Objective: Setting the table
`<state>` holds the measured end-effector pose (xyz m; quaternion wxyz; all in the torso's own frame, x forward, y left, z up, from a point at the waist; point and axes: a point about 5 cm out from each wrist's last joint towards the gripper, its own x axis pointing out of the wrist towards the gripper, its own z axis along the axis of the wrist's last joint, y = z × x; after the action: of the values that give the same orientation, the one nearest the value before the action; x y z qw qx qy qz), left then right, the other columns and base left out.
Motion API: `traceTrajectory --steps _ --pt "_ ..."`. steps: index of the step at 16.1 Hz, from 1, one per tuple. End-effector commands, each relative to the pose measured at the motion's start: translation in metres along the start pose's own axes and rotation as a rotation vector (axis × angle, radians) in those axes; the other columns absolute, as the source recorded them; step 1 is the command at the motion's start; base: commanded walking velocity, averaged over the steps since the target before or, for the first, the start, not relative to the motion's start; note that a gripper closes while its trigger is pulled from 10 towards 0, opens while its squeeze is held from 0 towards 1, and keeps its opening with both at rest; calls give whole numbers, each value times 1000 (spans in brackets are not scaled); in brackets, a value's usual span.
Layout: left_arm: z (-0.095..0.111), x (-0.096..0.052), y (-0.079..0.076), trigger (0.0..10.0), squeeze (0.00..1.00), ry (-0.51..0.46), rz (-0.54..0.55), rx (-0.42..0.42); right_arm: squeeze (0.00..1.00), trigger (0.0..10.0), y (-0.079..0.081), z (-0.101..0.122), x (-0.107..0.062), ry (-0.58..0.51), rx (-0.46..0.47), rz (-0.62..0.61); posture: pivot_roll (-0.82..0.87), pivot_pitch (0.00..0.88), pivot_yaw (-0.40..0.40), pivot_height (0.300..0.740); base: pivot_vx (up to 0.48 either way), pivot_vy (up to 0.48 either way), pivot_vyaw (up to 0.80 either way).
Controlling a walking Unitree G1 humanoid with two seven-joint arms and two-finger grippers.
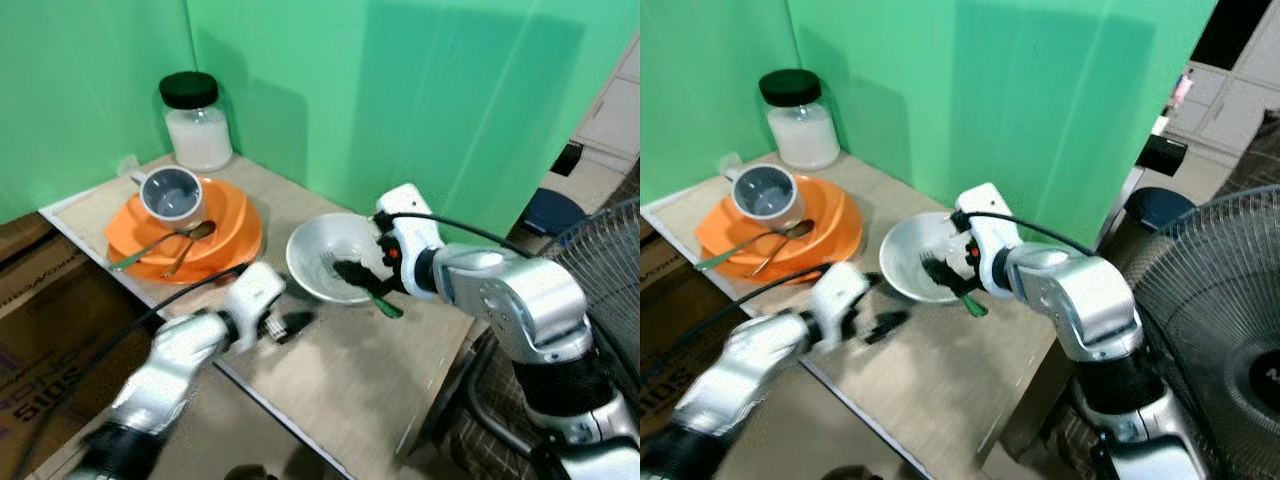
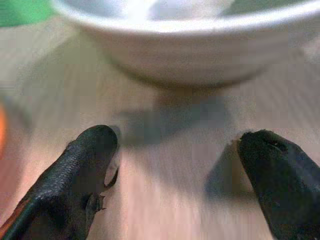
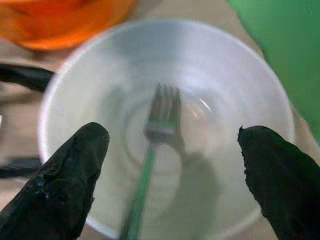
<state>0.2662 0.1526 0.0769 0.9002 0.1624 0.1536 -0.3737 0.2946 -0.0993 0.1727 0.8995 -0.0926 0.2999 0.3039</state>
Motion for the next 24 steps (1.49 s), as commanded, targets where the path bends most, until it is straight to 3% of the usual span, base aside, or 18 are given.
traceTrajectory --steps 1,4,6,7,8,10,14,24 --pt "4 -8 2 10000 506 6 5 8 0 10000 1 2 0 33 -22 0 133 0 -38 740 0 0 0" --pt "11 -32 0 10000 475 17 -8 31 0 10000 1 -2 4 100 -39 -9 144 0 -48 740 0 0 0" --pt "27 -49 -2 10000 467 -24 -23 23 0 10000 0 -6 8 130 -34 -18 147 0 -49 740 0 0 0" --pt "36 -55 -3 10000 467 -52 -35 15 0 6588 0 -9 10 148 -24 -16 145 0 -49 740 0 0 0" --pt "42 -60 -4 10000 463 -64 -42 17 0 3804 -1 -14 11 169 -18 -17 146 0 -50 740 0 0 0" --pt "48 -67 -6 10000 467 -50 -35 19 0 353 -2 -22 14 204 -9 -18 147 0 -51 740 0 0 0" --pt "54 -77 -8 10000 463 -33 -23 19 0 0 -7 -37 18 259 8 -33 147 0 -51 740 0 0 0" --pt "54 -87 -13 10000 471 -7 -52 -10 0 0 -5 -34 22 237 -4 -25 157 0 -46 740 0 0 0"
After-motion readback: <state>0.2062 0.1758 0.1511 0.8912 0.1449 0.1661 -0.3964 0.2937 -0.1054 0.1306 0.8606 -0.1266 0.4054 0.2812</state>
